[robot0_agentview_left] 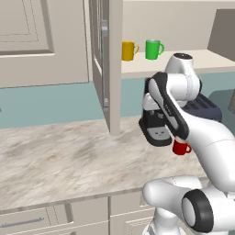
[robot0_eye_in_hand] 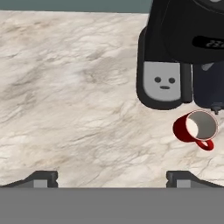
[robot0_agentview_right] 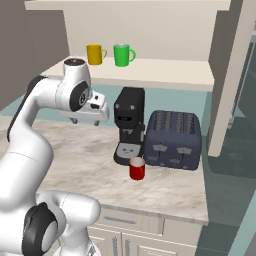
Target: Pick the mug on the counter and place it in the cabinet with the handle facing the right, like the mugs already inside.
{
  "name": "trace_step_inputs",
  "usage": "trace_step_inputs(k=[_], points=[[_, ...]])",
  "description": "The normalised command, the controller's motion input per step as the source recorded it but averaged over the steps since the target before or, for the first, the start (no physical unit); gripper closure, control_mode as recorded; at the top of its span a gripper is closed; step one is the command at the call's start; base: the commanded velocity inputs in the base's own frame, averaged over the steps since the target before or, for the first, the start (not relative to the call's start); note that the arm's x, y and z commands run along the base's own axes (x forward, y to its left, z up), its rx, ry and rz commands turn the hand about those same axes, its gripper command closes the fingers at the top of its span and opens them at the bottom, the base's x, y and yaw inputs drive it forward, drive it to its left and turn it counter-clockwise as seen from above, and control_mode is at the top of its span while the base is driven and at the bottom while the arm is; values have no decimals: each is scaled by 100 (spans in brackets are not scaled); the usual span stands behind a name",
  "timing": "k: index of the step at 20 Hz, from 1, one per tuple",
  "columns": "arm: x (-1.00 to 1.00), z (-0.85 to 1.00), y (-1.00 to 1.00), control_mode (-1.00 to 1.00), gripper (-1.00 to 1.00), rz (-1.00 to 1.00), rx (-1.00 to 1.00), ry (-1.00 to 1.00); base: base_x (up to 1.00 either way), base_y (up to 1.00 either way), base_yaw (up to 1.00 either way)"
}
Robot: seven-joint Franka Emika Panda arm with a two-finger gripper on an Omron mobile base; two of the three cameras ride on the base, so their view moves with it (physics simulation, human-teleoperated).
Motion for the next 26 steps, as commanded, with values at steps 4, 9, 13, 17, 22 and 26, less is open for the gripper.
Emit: trace_step_inputs(k=[4, 9, 13, 17, 22, 26], points=[[-5, -21, -28, -100, -100, 0, 0, 0, 0, 0, 0], [0, -14, -36, -100, -100, 0, 0, 0, 0, 0, 0], [-1, -25, -34, -100, -100, 0, 0, 0, 0, 0, 0], [-4, -30, -31, -100, -100, 0, 0, -3, 0, 0, 0], [0, -19, -32, -100, -100, 0, 2, -1, 0, 0, 0], [0, -14, -28, -100, -100, 0, 6, 0, 0, 0, 0]])
